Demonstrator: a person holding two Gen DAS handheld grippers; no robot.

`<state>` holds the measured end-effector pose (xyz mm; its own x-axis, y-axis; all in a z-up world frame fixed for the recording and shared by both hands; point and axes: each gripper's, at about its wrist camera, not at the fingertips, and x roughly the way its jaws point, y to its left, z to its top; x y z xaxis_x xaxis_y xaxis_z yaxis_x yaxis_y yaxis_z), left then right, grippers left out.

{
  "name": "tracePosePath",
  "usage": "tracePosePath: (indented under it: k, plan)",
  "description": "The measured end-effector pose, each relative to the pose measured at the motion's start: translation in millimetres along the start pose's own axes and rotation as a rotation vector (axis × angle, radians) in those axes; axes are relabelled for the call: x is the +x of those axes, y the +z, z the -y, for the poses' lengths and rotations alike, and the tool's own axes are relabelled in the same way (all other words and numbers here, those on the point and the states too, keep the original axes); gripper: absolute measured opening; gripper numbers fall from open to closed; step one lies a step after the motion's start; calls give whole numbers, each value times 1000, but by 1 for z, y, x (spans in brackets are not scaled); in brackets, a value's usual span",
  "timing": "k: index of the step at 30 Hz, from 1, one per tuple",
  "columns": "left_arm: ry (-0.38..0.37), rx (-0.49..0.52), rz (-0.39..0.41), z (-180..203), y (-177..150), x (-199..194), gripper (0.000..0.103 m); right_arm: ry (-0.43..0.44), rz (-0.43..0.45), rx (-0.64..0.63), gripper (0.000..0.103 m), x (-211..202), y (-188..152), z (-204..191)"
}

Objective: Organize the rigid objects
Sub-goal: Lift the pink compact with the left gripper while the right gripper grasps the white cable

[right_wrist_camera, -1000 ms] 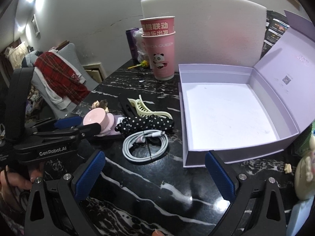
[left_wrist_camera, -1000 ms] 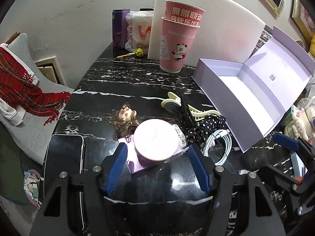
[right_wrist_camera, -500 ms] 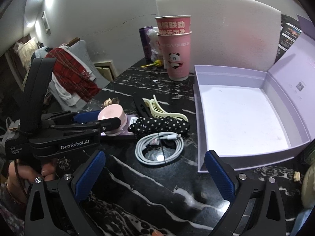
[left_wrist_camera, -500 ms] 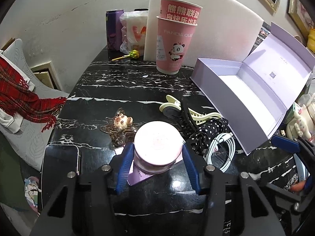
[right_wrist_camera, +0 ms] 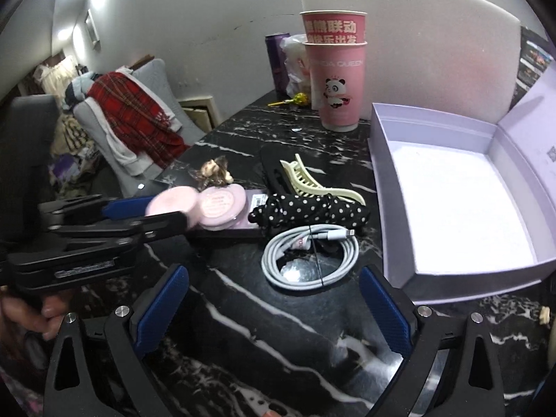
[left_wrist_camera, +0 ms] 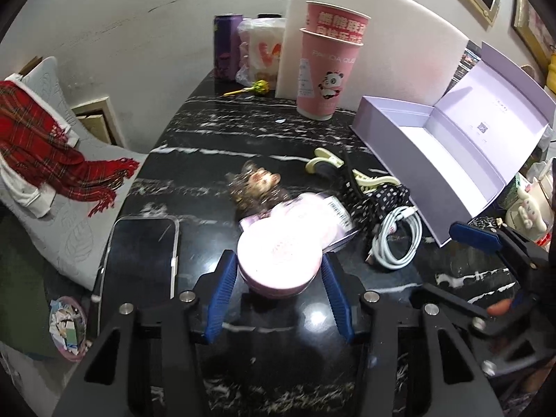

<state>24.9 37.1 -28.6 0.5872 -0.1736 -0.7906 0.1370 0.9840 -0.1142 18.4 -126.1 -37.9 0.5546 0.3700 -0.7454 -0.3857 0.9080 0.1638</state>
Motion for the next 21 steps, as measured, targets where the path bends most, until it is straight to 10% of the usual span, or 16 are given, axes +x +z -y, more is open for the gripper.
tracePosePath:
  k: [21]
  plan:
    - [-58, -74, -25, -28, -21, 6, 50, -174, -40, 64, 95, 48, 4, -3]
